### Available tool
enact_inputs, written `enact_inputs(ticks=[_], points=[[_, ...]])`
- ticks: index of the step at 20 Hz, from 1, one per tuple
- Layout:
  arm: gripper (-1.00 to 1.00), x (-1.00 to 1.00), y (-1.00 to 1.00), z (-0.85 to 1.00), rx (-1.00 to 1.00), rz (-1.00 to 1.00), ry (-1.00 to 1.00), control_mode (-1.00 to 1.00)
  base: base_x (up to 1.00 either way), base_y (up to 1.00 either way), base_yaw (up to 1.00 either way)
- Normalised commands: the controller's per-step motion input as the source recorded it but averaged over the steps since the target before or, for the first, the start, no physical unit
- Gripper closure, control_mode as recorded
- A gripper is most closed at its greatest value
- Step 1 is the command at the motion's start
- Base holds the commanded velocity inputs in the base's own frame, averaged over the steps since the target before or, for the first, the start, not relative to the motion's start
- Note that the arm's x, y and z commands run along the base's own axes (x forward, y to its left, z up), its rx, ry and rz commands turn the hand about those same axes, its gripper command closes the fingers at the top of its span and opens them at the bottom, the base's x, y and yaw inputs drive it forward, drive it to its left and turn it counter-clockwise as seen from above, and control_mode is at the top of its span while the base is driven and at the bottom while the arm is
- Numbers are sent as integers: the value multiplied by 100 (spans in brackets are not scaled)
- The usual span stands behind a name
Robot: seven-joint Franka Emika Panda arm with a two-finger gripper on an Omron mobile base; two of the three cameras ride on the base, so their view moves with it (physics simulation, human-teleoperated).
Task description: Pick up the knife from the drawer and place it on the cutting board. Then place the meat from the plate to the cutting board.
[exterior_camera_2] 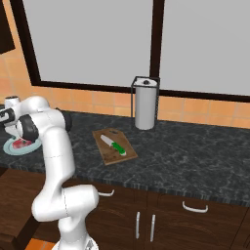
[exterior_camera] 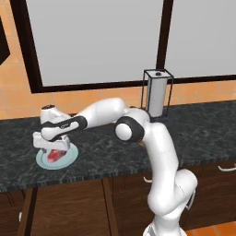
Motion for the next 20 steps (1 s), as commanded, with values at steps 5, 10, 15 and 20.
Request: enact_inputs(ticks=[5,10,15,20], points=[[-100,-9,2,3,-3,-14,8,-100,0,0,0],[-100,-3,0,0,-9,-17,1,-100,0,0,0],[-100,-6,0,0,-7,-14,0,-100,0,0,0],[-100,0,3,-8,-4,-11,0,-100,0,0,0]])
